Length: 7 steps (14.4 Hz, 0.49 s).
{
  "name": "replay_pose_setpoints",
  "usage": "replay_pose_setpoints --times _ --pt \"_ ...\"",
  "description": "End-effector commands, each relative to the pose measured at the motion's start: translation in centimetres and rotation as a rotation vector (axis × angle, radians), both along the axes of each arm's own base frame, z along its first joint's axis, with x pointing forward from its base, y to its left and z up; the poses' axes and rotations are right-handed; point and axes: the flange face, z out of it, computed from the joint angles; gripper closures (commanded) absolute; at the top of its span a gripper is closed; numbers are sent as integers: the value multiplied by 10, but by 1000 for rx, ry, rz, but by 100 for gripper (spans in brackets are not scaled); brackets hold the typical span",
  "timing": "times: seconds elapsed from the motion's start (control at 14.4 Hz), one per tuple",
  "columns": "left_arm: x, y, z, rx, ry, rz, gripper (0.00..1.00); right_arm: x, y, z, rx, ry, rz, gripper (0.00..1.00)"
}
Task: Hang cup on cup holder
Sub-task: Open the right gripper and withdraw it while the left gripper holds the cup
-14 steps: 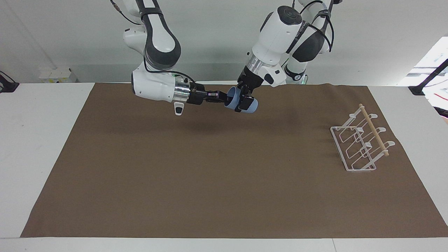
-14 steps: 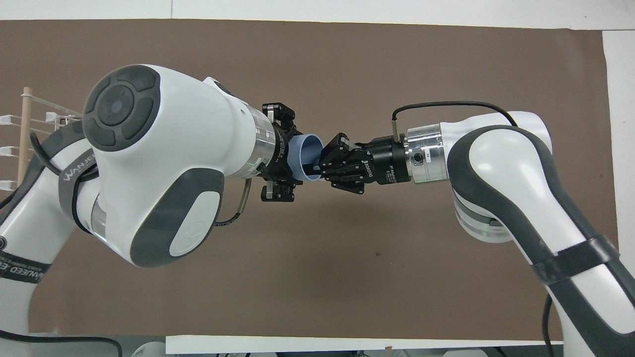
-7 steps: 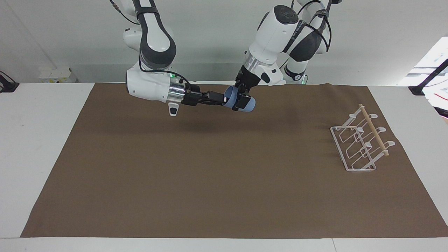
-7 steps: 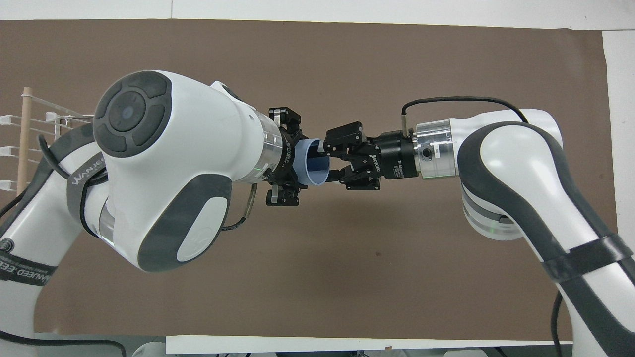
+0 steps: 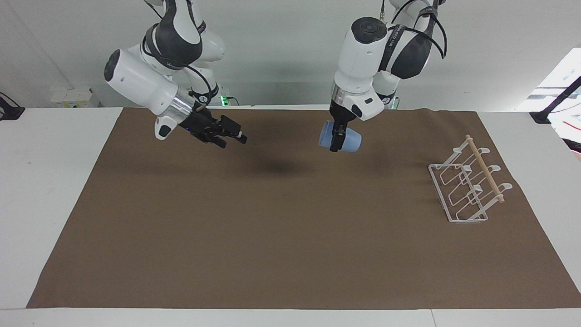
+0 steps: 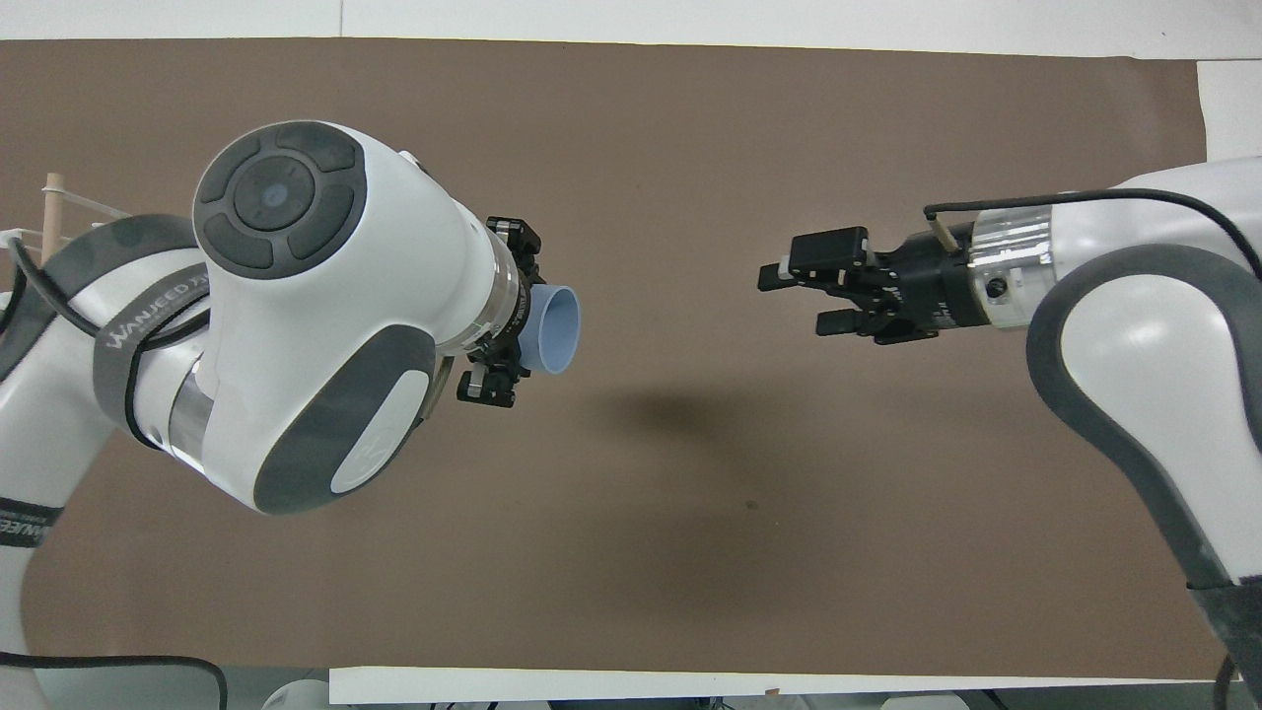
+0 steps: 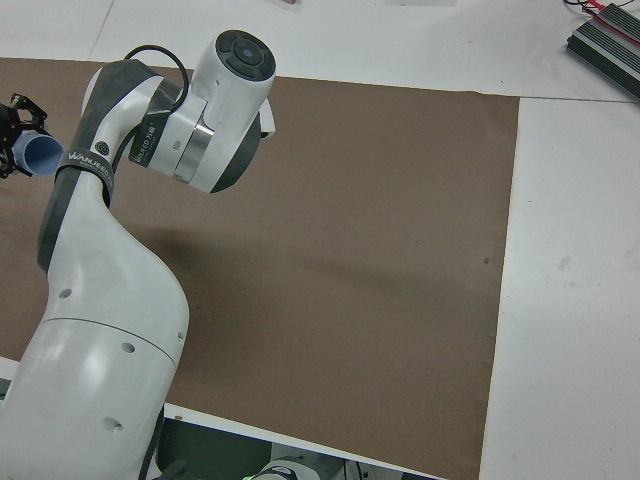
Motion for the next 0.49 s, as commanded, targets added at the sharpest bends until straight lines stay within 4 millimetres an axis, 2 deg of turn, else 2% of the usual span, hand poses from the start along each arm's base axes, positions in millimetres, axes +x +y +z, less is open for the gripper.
replay_pose_setpoints --times 0.0,0.14,0.28,0.42 --pt "-5 27 -41 274 -30 -85 100 3 -42 27 -225 -27 105 1" --pt "2 41 -90 480 -41 -145 100 4 -70 52 -381 -39 141 1" --pt "16 57 -129 701 -33 -175 100 3 -97 88 -521 -25 163 1" --pt "38 74 -173 966 -131 -134 100 4 -113 122 -549 26 193 1"
